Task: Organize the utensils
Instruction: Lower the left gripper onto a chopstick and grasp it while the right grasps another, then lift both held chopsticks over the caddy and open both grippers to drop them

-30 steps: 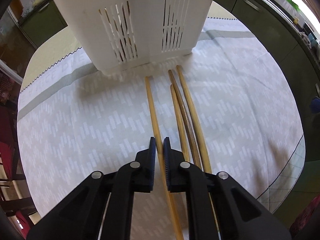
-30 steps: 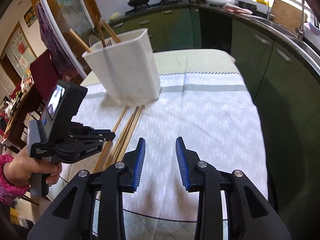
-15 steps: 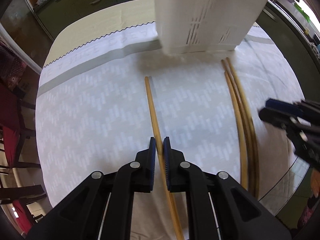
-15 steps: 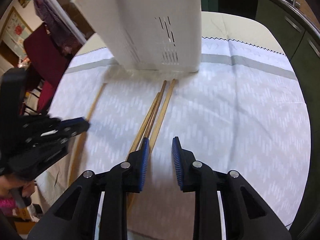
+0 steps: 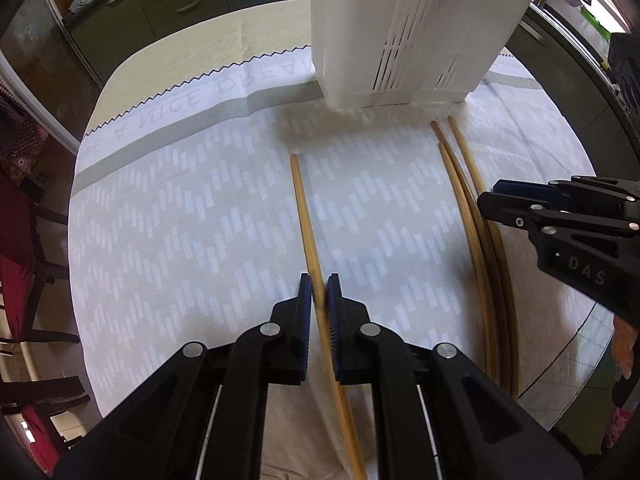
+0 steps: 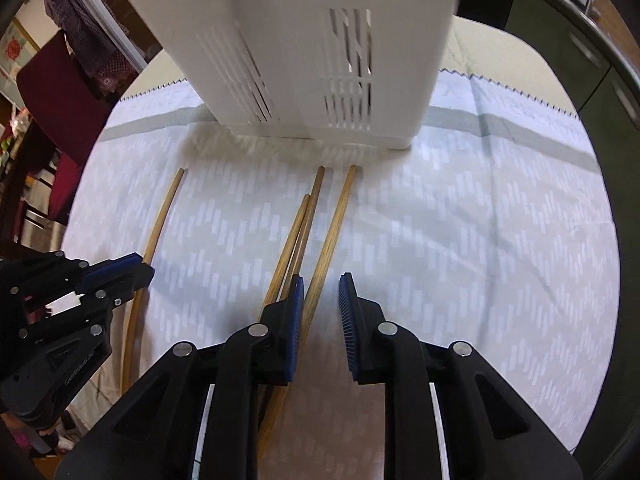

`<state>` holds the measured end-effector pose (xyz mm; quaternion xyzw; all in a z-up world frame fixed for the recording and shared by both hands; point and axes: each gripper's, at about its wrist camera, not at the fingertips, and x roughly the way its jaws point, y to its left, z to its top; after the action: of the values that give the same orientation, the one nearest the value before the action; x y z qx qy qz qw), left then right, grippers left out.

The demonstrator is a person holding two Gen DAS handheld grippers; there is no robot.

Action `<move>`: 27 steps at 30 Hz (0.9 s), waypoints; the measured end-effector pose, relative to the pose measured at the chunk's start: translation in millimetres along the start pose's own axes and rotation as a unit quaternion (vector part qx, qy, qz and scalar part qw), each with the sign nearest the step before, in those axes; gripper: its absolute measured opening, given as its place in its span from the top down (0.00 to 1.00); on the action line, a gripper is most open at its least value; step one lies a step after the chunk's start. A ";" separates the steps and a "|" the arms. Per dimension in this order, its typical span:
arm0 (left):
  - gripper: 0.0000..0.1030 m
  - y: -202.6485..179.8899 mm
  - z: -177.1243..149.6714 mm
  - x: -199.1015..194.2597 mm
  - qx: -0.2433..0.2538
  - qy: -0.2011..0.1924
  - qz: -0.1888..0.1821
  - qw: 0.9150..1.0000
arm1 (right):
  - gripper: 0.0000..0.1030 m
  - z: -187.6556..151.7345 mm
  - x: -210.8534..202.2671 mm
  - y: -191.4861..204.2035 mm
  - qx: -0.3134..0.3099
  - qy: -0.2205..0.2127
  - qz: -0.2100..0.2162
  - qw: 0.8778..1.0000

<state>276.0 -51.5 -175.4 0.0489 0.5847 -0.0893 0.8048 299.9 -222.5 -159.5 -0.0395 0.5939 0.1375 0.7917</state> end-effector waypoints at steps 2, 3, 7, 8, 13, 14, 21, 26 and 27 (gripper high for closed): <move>0.92 -2.4 0.9 -1.1 -0.001 0.001 -0.001 1.000 | 0.81 2.7 2.2 7.4 -0.010 0.002 -0.015 1.000; 0.92 -4.7 3.1 0.5 -0.002 0.002 0.000 1.000 | 0.81 1.3 2.4 8.9 -0.013 0.001 -0.019 1.000; 0.92 -7.0 6.3 3.3 -0.008 0.004 -0.002 1.000 | 0.87 2.8 7.0 18.7 -0.040 -0.003 -0.036 0.999; 0.92 -6.3 6.3 3.4 -0.010 0.005 -0.004 1.000 | 0.89 2.5 7.1 17.4 -0.044 0.000 -0.035 0.998; 0.92 -0.4 7.5 3.6 -0.020 0.010 -0.017 1.000 | 0.93 -5.3 4.1 3.2 -0.052 0.005 -0.049 0.997; 0.92 0.5 8.1 3.7 -0.021 0.011 -0.019 1.000 | 0.93 -7.9 3.1 -0.5 -0.051 0.004 -0.046 0.998; 0.94 8.5 8.9 -6.8 -0.035 -0.008 -0.027 0.999 | 0.93 -21.7 -33.5 -16.4 -0.031 -0.057 0.004 0.998; 0.94 14.5 9.3 -46.6 -0.029 -0.056 -0.031 0.997 | 0.93 -32.2 -76.7 -20.2 -0.024 -0.110 0.038 0.993; 0.94 15.2 8.7 -55.2 -0.029 -0.065 -0.033 0.997 | 0.93 -35.7 -87.5 -24.4 -0.024 -0.120 0.042 0.992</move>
<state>270.6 -33.4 -120.7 0.0006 0.5347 -0.1020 0.8389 250.7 -268.9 -89.2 -0.0167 0.4922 0.1885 0.8497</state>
